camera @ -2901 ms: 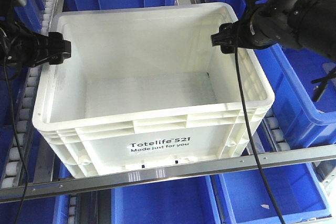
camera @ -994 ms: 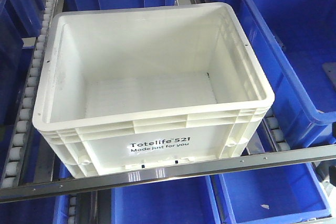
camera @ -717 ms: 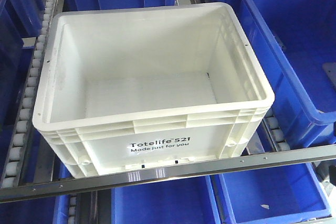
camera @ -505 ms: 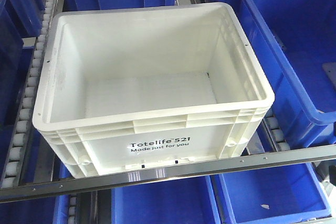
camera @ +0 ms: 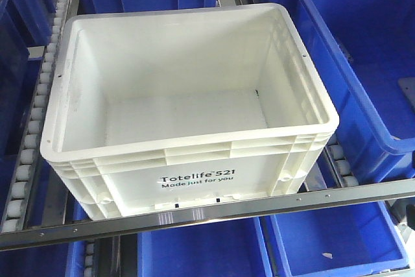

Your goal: Move bin from left to right shelf

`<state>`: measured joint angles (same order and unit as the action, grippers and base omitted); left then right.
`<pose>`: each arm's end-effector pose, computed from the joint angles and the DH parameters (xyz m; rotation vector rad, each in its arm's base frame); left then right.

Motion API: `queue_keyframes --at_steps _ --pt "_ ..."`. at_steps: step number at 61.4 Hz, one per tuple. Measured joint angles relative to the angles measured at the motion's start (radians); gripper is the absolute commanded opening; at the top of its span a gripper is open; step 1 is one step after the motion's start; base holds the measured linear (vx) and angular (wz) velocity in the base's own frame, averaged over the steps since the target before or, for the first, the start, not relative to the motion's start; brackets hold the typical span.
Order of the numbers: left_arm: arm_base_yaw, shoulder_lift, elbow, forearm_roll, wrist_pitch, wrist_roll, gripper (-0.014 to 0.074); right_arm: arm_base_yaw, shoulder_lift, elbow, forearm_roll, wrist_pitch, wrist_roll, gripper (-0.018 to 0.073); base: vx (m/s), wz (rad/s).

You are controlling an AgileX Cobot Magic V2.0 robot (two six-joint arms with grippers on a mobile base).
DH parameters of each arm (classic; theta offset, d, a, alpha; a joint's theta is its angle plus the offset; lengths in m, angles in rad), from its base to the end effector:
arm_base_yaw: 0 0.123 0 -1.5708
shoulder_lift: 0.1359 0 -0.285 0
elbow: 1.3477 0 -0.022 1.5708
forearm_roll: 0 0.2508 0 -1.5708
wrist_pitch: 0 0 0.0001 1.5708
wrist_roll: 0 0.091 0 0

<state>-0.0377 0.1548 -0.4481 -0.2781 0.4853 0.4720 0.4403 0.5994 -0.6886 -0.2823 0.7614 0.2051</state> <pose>0.0411 -0.0132 0.3102 0.3132 1.6292 0.0354 0.1043 0.0298 0.3320 -0.3547 2.0945 0.0530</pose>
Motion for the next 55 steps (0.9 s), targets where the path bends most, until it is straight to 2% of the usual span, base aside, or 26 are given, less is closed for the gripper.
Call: queue_keyframes --at_steps 4,8,22,26,32,39,46,55 --pt "0.000 -0.043 0.088 0.004 -0.068 -0.023 0.0034 0.000 0.000 0.000 0.000 0.000 0.000 -0.0009 0.00 0.00" --pt "0.009 -0.080 0.171 0.039 -0.122 -0.102 0.0034 0.000 0.000 0.000 0.000 0.000 0.000 -0.0009 0.00 0.00" --pt "0.049 -0.166 0.365 0.357 -0.232 -0.577 0.0034 0.000 0.000 0.000 0.000 0.000 0.000 -0.0009 0.00 0.00" --pt "0.058 -0.168 0.408 0.401 -0.269 -0.645 0.0034 0.000 0.000 0.000 0.000 0.000 0.000 -0.0009 0.00 0.00" --pt "0.060 -0.168 0.466 0.422 -0.353 -0.673 0.0034 0.000 0.000 0.000 0.000 0.000 0.000 -0.0009 0.00 0.00" --pt "0.060 -0.168 0.475 0.426 -0.409 -0.670 0.0034 0.000 0.000 0.000 -0.001 0.001 0.000 -0.0009 0.00 0.00" --pt "0.060 -0.168 0.475 0.401 -0.440 -0.613 0.0034 0.000 0.000 0.000 -0.001 0.001 0.000 -0.0009 0.00 0.00" --pt "0.060 -0.168 0.475 0.300 -0.440 -0.494 0.0034 0.000 0.000 0.000 -0.001 0.001 0.000 -0.0009 0.00 0.00"
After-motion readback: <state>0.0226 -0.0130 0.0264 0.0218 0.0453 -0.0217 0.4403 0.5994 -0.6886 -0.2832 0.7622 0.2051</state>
